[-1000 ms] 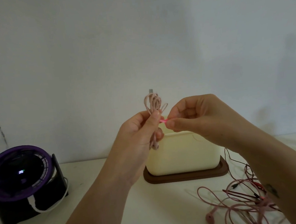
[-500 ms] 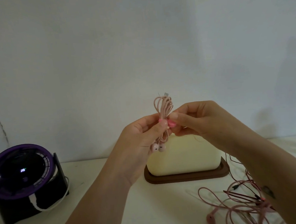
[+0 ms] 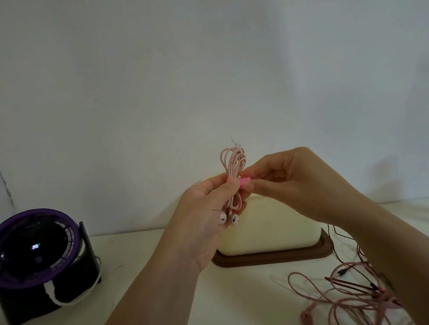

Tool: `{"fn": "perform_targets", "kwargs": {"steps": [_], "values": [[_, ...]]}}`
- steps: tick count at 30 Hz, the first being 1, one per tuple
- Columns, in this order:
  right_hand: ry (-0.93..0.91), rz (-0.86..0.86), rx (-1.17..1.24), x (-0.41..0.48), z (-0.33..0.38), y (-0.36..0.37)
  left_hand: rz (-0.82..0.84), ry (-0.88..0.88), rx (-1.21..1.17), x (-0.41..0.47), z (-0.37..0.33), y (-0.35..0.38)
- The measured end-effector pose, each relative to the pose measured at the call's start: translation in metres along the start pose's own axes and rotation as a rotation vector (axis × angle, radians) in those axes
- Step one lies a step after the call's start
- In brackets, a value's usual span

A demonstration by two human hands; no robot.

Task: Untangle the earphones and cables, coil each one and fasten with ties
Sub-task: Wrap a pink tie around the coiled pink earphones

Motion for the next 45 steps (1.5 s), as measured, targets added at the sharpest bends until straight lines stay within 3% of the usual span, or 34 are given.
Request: {"fn": "perform_targets", "kwargs": {"steps": [5,10,13,18,25,30,39,45], "values": [[-0.001,-0.008,-0.002,0.0,-0.001,0.001,-0.096,0.001,-0.015,0.002,0.003,0.0],[0.079,0.052,0.14,-0.002,-0.009,-0.01,0.031,-0.047,0.022,-0.001,-0.001,0.005],[0.148,-0.008,0.278,-0.002,-0.018,-0.02,0.085,-0.082,0.149,-0.003,-0.002,0.003],[0.117,0.031,0.332,0.0,-0.016,-0.01,0.1,-0.107,0.215,-0.002,0.004,0.003],[0.081,0.06,0.179,0.0,-0.015,-0.011,-0.04,0.089,0.383,0.001,-0.002,-0.004],[0.122,0.008,0.262,-0.001,-0.016,-0.014,0.083,0.007,0.156,0.0,-0.009,-0.01],[0.201,0.101,0.39,-0.004,-0.019,-0.002,-0.064,0.344,0.565,-0.005,-0.021,-0.009],[0.168,0.164,0.374,-0.003,-0.017,-0.003,-0.042,0.232,0.491,-0.001,-0.017,-0.009]]}}
Point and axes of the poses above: each hand's wrist, its own x-axis towards the middle knuckle, its own y-axis out of the palm, z = x × y, the point moved 5 cm from there along x, towards the middle knuckle, and after that the axes turned 11 degrees about -y, right-handed, at the moved point
